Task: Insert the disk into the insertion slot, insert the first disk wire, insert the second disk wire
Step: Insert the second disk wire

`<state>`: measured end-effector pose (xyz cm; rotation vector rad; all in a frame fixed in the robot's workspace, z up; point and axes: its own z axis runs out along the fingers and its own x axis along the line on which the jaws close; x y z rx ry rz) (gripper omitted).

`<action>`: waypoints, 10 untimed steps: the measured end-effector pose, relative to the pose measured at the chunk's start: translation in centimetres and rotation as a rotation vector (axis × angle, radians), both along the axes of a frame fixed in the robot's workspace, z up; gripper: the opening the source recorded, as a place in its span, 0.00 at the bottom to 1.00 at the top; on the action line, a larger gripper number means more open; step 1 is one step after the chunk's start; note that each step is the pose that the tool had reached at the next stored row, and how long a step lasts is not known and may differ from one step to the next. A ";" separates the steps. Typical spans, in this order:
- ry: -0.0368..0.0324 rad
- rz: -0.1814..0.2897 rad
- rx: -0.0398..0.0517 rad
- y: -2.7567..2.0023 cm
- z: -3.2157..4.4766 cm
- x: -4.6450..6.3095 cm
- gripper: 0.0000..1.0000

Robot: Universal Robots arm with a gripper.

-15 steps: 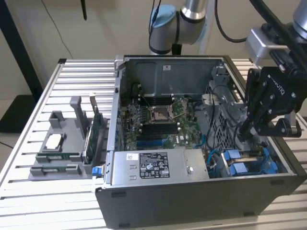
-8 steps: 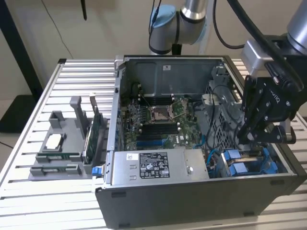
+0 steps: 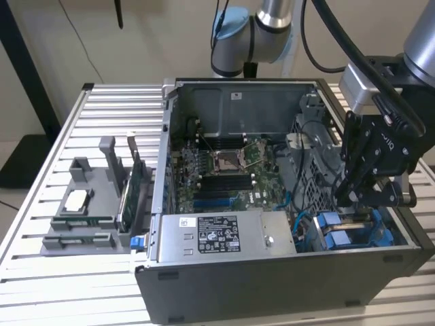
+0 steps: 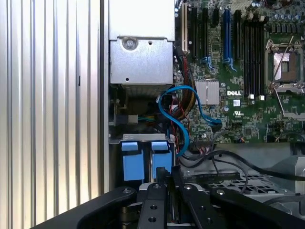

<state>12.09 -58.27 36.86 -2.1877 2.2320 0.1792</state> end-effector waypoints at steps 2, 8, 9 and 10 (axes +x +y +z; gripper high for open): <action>0.0000 0.000 0.0000 0.00 0.00 0.0 0.16; 0.0000 0.000 0.0003 0.01 -0.08 0.0 0.16; 0.0000 0.000 0.0002 0.00 -0.14 0.0 0.16; 0.0001 0.000 0.0002 0.00 -0.21 0.1 0.16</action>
